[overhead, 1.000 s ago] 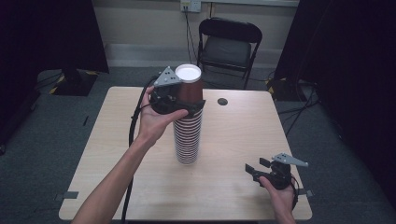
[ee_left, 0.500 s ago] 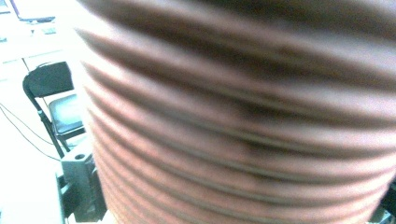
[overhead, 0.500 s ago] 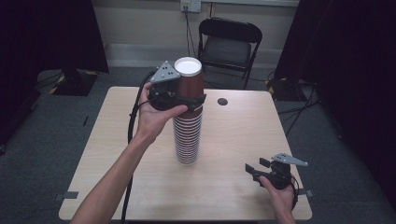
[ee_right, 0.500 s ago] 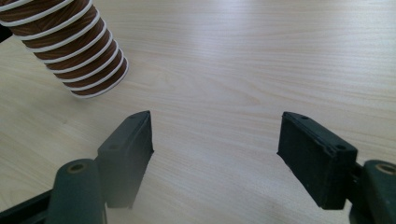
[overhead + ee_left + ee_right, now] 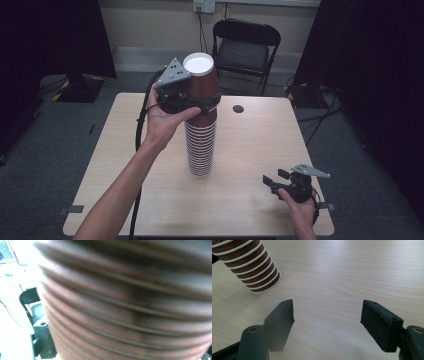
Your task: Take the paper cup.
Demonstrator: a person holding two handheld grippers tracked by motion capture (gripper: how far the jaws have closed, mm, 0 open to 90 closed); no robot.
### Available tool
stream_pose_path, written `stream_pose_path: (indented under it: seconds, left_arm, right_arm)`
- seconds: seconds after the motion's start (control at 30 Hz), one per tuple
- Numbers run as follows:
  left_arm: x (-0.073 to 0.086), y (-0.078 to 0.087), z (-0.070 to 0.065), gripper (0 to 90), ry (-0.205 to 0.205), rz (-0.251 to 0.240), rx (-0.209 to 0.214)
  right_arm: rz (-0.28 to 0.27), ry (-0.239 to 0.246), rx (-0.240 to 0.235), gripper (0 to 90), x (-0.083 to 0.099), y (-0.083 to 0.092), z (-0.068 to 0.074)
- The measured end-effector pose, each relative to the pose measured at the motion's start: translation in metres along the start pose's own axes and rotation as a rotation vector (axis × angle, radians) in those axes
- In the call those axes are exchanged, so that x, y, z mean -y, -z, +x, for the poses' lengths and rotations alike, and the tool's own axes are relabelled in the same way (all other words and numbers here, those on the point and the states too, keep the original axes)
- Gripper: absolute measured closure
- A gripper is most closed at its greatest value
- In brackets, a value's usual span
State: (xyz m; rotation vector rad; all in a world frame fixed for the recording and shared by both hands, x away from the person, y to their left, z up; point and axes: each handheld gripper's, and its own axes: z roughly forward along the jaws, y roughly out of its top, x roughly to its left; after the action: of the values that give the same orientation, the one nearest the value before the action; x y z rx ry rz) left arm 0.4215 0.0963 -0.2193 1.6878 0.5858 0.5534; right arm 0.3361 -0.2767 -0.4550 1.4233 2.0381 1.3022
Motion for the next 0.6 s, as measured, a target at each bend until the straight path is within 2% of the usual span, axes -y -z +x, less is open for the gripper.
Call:
stream_pose_path:
  seconds: [0.03,0.13,0.27,0.47,0.5,0.6]
  left_arm:
    - [-0.002,0.001,0.001,10.8,0.009,-0.016,0.004]
    - [-0.005,0.003,0.001,10.8,0.012,-0.019,-0.005]
    - [-0.011,0.005,0.001,11.0,-0.002,-0.04,0.003]
    - [-0.013,0.004,-0.001,11.1,0.006,-0.065,0.006]
    - [-0.014,0.004,-0.002,11.1,0.017,-0.074,0.008]
    - [-0.014,0.005,-0.002,11.1,0.013,-0.078,0.014]
  right_arm:
    - [0.002,-0.001,-0.001,26.4,0.0,0.0,0.0]
    - [0.002,-0.001,-0.003,26.4,0.0,0.0,0.0]
    - [0.001,-0.002,-0.003,26.4,0.0,0.0,0.0]
    - [0.002,-0.001,-0.004,26.4,0.0,0.0,0.0]
    - [0.002,0.0,-0.006,26.4,0.0,0.0,0.001]
    - [0.002,0.0,-0.009,26.3,0.0,0.0,0.0]
